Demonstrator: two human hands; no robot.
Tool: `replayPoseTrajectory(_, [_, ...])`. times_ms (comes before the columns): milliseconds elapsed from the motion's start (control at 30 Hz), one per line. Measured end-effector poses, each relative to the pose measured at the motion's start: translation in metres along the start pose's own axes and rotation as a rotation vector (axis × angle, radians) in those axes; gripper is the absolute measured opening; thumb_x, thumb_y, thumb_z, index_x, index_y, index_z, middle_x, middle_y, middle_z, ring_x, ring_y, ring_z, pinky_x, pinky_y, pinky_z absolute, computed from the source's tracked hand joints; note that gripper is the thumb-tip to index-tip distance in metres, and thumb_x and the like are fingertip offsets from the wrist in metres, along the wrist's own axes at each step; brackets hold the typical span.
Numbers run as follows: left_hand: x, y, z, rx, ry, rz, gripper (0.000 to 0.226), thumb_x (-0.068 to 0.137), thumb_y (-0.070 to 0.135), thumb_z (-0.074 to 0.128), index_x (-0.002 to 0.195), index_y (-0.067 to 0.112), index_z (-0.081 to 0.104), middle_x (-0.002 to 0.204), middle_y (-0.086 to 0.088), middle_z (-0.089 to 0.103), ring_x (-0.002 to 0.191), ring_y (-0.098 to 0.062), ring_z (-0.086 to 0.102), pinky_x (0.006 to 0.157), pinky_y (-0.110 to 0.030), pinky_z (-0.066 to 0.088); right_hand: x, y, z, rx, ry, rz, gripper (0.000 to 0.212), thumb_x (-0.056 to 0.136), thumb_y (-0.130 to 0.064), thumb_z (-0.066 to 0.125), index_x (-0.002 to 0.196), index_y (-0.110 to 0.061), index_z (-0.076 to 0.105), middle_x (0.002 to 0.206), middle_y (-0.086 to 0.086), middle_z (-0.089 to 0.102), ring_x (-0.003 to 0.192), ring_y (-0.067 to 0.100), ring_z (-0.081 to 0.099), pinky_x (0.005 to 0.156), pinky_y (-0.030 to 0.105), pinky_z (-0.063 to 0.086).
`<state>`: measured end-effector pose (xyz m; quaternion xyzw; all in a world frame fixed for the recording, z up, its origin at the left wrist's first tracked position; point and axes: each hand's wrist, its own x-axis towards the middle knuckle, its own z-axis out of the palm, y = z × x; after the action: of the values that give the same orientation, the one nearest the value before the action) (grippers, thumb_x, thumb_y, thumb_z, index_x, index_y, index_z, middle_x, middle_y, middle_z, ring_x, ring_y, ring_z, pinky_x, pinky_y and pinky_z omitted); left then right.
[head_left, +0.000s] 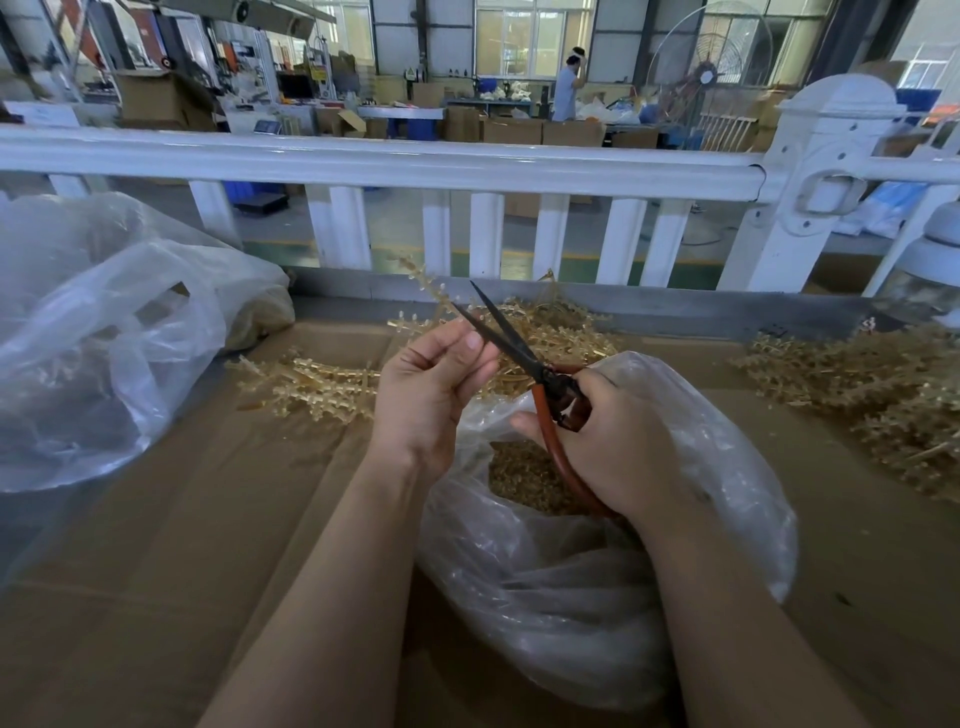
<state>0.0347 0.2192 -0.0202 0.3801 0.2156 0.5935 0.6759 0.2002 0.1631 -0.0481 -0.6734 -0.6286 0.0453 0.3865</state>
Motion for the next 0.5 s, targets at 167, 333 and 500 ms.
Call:
replayPoseTrajectory(167, [-0.0001,-0.0011,-0.002,0.07,-0.027,0.022,0.016,0.082,0.003,0.065,0.096,0.005,0.071,0.085,-0.005,0.076,0.076,-0.013,0.072,0.071,-0.019,0.058,-0.0003,-0.0018,-0.0004,-0.058,0.019,-0.041,0.061,0.062,-0.096,0.044,0.096,-0.044,0.047,0.077,-0.035,0.046,0.071,-0.015,0.045,0.06,0.008,0.031])
replayPoseTrajectory(333, [0.0005,-0.0031,-0.0037,0.126,-0.01,0.036,0.013,0.088,-0.003,0.061,0.091,0.004,0.071,0.079,-0.004,0.075,0.071,-0.011,0.07,0.068,-0.019,0.057,-0.0014,-0.0032,-0.0019,-0.118,0.051,-0.064,0.056,0.067,-0.092,0.049,0.094,-0.043,0.047,0.074,-0.036,0.042,0.068,-0.016,0.041,0.057,0.008,0.03])
replayPoseTrajectory(500, [0.0002,-0.0021,-0.0029,0.135,-0.016,0.047,0.015,0.08,0.005,0.067,0.094,0.004,0.07,0.08,-0.003,0.075,0.073,-0.011,0.071,0.07,-0.019,0.057,-0.0006,-0.003,-0.0027,-0.154,0.059,-0.048,0.073,0.065,-0.096,0.044,0.098,-0.033,0.061,0.072,-0.031,0.046,0.064,-0.01,0.042,0.057,0.008,0.031])
